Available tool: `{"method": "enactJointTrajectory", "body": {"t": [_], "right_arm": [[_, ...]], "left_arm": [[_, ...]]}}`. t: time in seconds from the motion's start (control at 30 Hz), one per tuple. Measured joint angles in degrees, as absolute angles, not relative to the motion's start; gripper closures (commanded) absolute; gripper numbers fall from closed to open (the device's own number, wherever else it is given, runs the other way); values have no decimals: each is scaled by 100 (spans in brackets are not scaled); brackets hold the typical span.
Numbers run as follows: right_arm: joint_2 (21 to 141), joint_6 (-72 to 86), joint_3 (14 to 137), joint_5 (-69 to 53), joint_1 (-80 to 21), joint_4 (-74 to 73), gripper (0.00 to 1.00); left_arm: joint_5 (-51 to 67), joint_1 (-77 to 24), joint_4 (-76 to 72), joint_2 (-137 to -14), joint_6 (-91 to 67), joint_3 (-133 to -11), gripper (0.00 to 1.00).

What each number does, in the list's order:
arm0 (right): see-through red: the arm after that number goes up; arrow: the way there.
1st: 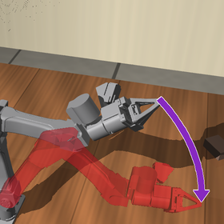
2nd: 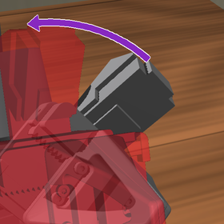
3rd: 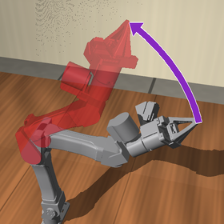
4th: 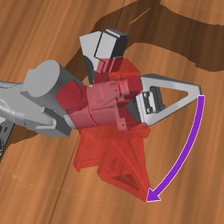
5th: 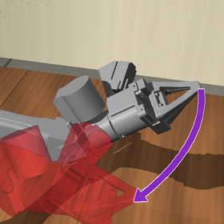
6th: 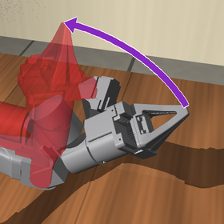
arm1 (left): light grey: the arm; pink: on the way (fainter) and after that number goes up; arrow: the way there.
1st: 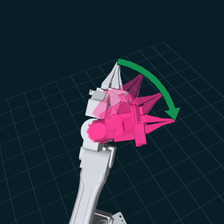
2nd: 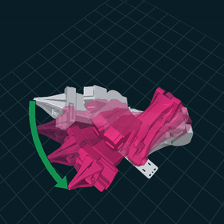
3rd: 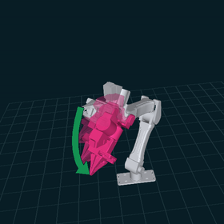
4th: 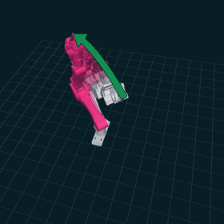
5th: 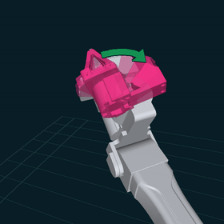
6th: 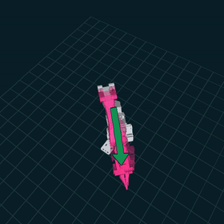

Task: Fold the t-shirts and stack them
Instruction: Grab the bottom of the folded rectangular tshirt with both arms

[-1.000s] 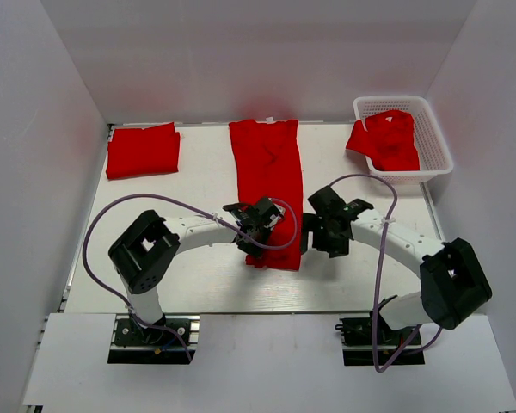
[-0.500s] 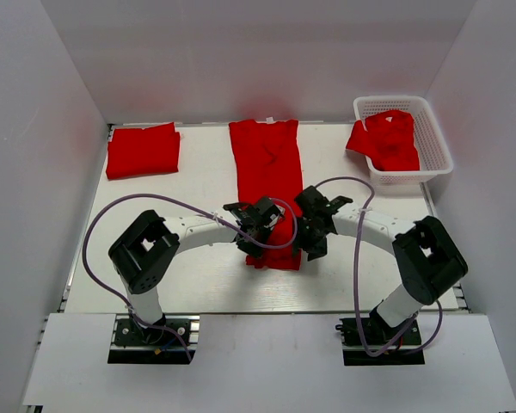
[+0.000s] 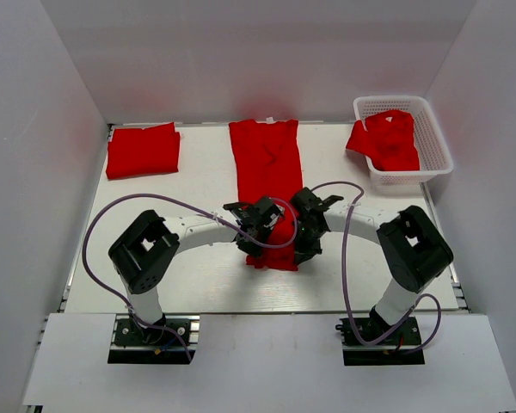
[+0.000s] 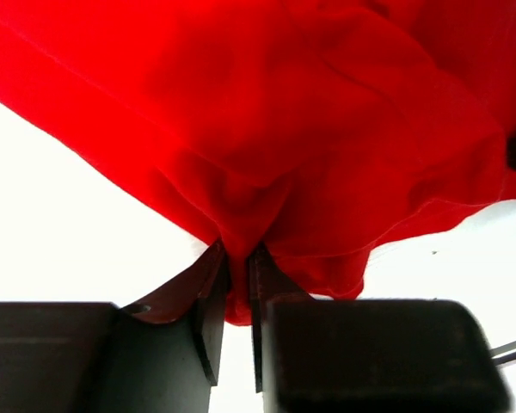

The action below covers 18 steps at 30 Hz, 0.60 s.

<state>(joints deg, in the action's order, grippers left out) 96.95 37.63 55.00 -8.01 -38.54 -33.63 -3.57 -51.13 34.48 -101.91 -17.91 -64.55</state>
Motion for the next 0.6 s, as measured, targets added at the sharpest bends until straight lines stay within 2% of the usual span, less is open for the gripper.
{"method": "enactJointTrajectory", "body": {"t": [0.17,0.6], "right_arm": [[9644,3815,5485,-670,-3852,-3409,100],[9214,4045,5072,-309,-3837,-3546,100]], "left_arm": [[-401,-5107,3636,-10184,-1855,-6455,81],[-456,-5070,4239,-9472,-2108,-6036,82]]}}
